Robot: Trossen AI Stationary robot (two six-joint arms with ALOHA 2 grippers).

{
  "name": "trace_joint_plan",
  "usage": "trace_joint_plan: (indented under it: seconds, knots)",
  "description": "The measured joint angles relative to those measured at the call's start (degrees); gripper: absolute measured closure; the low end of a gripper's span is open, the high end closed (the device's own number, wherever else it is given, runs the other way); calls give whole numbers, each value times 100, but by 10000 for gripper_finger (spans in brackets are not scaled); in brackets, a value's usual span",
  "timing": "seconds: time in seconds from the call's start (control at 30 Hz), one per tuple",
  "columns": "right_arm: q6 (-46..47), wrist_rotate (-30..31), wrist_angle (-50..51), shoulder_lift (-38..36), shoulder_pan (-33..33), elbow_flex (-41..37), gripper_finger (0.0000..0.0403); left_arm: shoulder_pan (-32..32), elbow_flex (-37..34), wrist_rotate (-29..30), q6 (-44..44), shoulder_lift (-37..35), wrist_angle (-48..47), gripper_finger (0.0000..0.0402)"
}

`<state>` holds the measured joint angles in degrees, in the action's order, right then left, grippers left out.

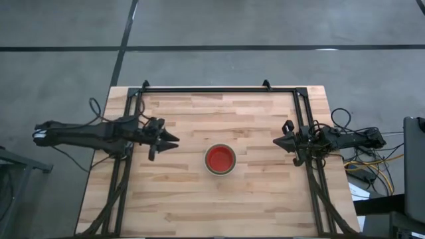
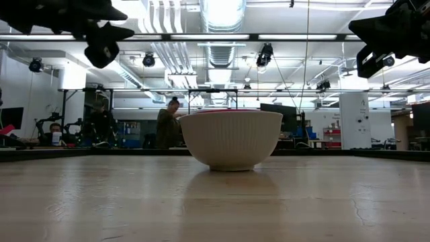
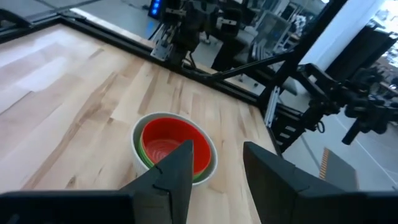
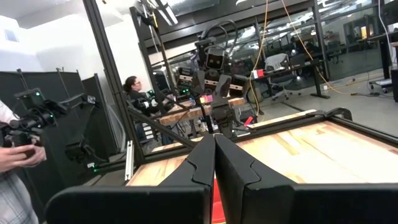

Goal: Nest bowls inside each other
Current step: Return to Home Position

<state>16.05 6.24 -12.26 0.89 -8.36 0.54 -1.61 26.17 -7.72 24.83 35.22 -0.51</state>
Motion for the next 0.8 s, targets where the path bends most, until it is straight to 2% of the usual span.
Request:
trace_joint_plan:
  seconds: [0.8]
  knots:
    - [0,0,1,0,0,0,394,0,-1248,-186,-87,-2063,-57,257]
